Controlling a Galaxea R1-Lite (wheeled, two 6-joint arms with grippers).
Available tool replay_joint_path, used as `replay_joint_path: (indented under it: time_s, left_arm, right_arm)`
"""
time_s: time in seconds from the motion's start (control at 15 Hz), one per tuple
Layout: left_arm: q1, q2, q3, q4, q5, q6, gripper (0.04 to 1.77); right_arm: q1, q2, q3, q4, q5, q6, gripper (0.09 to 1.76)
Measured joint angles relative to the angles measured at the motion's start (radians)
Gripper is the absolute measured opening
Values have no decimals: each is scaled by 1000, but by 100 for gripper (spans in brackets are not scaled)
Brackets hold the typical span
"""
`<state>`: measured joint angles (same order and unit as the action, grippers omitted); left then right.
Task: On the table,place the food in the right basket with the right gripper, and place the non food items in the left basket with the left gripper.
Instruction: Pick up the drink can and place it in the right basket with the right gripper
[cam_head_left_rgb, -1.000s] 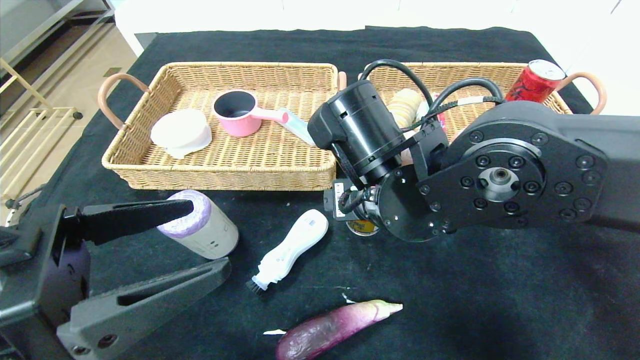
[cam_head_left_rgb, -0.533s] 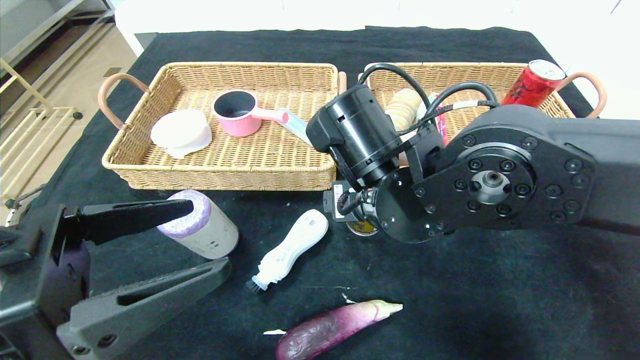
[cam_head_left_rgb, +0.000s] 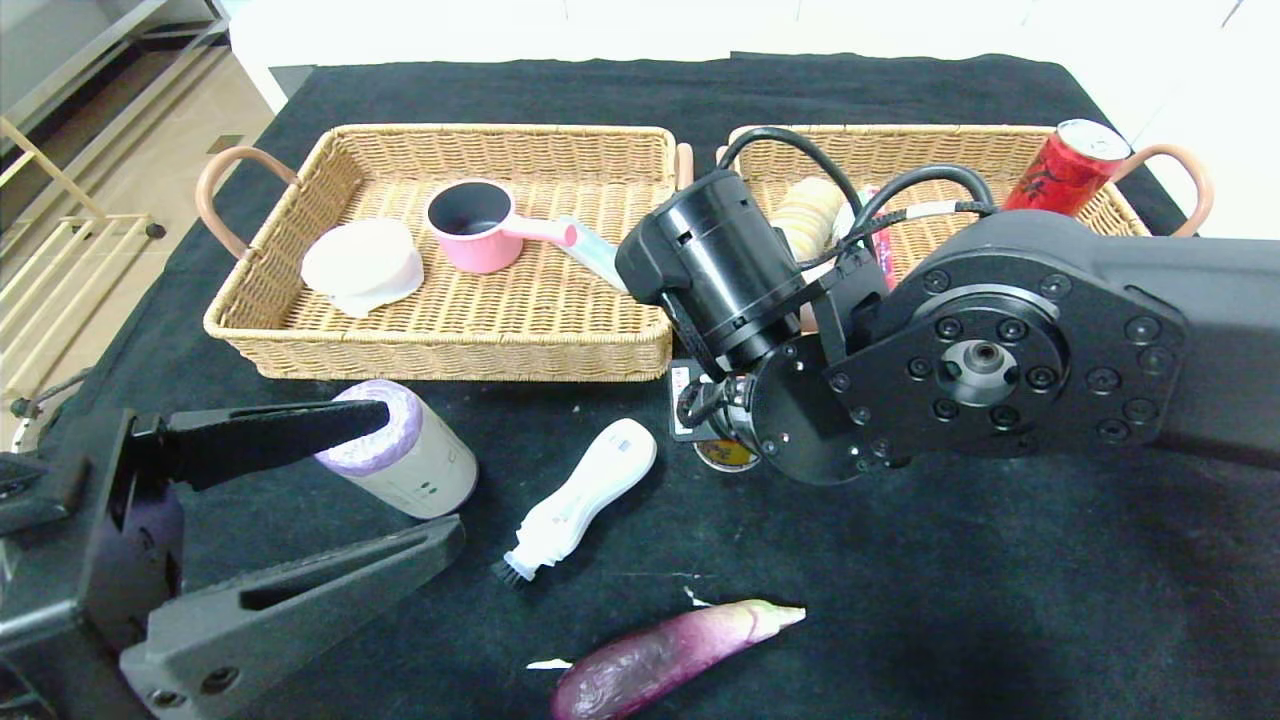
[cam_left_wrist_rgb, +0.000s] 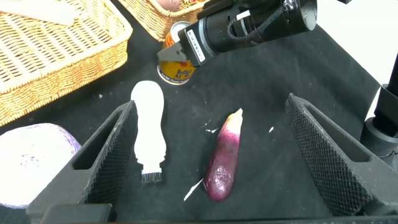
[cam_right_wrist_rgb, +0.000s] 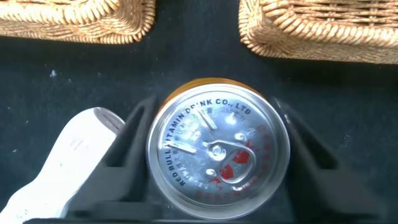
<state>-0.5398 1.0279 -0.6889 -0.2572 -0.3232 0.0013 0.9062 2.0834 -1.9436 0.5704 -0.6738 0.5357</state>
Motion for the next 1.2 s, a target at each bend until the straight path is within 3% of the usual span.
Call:
replay_joint_path:
  time_s: [1.2]
  left_arm:
    - [0, 6, 0, 0, 0, 0, 172]
  right_arm:
    - [1, -8, 1, 10, 1, -5, 117]
